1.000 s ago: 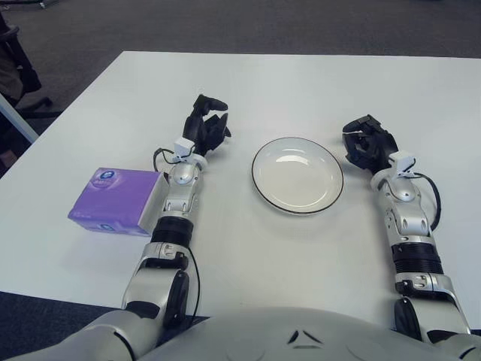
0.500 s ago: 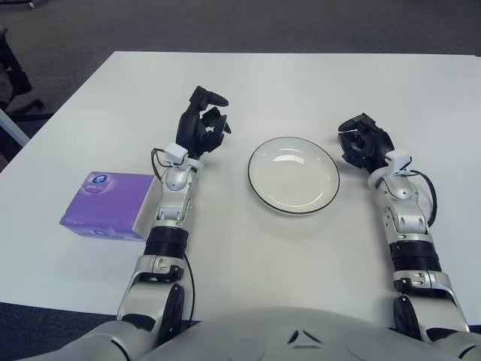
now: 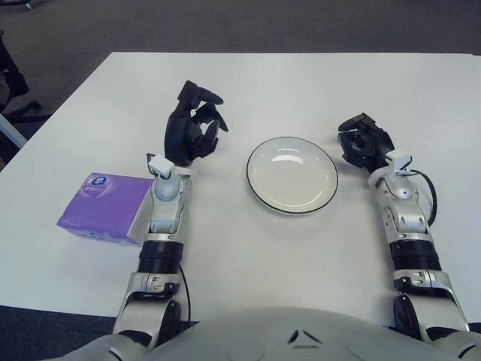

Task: Put the tissue paper into the plate.

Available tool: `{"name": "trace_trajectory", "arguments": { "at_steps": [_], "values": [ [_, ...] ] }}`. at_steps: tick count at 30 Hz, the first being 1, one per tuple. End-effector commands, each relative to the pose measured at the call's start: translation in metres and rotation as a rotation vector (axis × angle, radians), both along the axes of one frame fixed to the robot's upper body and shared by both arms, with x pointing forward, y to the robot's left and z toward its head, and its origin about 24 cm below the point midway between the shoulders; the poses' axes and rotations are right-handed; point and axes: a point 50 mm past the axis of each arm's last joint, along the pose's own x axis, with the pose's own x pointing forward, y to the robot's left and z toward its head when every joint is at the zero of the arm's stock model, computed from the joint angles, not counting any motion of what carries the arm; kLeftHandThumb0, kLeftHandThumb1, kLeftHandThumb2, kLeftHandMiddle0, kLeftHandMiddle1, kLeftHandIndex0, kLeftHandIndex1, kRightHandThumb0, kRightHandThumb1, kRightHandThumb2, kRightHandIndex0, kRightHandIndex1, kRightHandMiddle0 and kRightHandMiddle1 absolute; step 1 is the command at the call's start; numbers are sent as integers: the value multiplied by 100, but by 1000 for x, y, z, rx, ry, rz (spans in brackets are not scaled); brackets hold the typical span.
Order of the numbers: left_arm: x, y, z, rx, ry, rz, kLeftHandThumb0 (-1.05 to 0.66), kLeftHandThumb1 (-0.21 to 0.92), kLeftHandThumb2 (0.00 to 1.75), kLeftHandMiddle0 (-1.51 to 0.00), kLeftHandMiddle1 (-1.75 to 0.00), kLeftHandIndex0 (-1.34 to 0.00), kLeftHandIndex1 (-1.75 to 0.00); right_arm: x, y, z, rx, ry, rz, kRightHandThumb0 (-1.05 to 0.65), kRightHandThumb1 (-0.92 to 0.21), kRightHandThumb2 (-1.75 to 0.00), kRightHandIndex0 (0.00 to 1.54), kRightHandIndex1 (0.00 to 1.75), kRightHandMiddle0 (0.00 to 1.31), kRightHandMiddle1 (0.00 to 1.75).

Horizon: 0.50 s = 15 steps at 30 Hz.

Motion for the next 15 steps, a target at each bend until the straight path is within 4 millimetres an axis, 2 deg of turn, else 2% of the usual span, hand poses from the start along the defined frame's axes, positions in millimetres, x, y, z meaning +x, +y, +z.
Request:
{"name": "trace_trajectory", "arguments": {
  "at_steps": [1, 7, 15],
  "values": [
    [-13, 8, -14, 13, 98, 76, -35, 92, 39, -76, -174, -34, -161, -28, -5, -58, 27, 245, -37, -1, -68, -69, 58, 144, 32, 154],
    [-14, 11, 2, 1, 33, 182, -35, 92, 38, -76, -174, -35, -160, -27, -6, -58, 28, 245, -35, -1, -68, -69, 58, 144, 32, 154],
    [-17, 23, 20, -15, -13, 226, -35, 92, 38, -76, -175, -35, -160, -25, -6, -58, 29, 247, -32, -1, -68, -69, 58, 144, 32, 154]
  ]
}}
